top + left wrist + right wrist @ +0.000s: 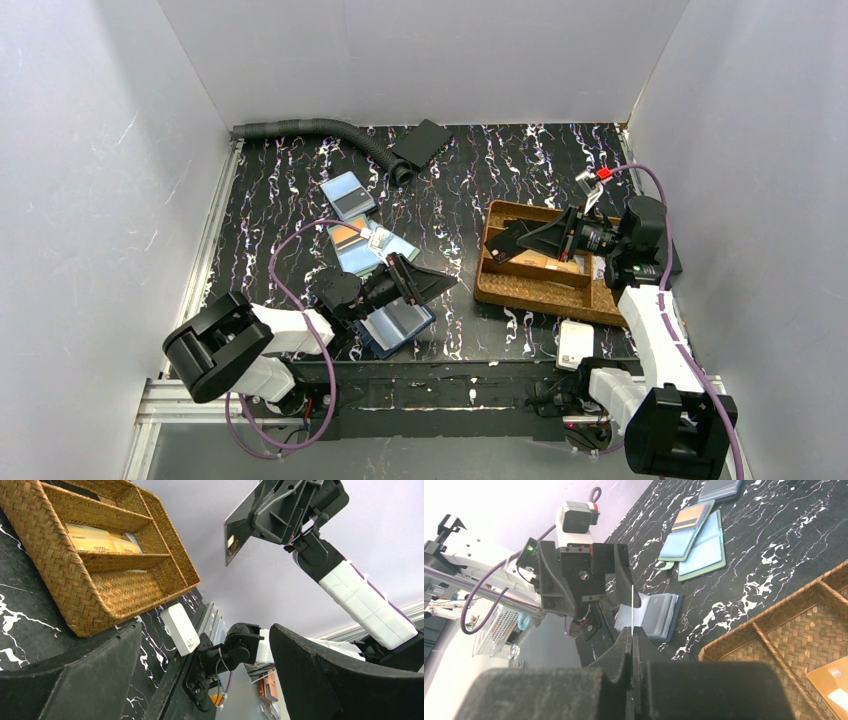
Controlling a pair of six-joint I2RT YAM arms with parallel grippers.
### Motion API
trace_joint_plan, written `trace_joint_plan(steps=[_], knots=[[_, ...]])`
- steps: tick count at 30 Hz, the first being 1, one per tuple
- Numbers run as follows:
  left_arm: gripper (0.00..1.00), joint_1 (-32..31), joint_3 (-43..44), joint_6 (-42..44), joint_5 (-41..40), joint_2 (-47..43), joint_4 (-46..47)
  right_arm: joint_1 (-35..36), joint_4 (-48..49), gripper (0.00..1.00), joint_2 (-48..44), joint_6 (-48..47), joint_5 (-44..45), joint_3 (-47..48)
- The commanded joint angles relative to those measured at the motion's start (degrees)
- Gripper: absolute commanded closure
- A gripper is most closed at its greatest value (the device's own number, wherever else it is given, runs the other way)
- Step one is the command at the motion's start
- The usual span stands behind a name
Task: Take the credit cards out of the card holder
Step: Place the credit card in the storage box.
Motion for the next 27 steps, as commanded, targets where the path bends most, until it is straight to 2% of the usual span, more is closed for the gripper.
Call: trace_joint_plan(steps=[1,8,20,23,27], knots=[[0.02,-0.3,1.0,0.0,1.1,0.6,1.9,-0.4,2.8,0.99,-3.0,2.4,-1.1,0.6],[0.02,-0.9,5.1,0.3,2.4,3.1,1.9,-0.3,3.6,0.99,-2.8,4.9,-0.9,1.0],[0.02,-3.1,17.6,-2.3,-0.6,13.8,2.9,-0.3,7.8,0.99,-0.7,9.8,-1.1,-0.2],[0.07,-3.2,20.2,-4.2,0.5,16.2,3.5,-0.4,8.1,0.99,0.1,10.0,-0.9,-0.2],[0.19,-3.4,22.3,-4.9,1.8,18.0,4.0,-0.3,8.2,0.99,0.9,10.2,-0.6,-0.4]])
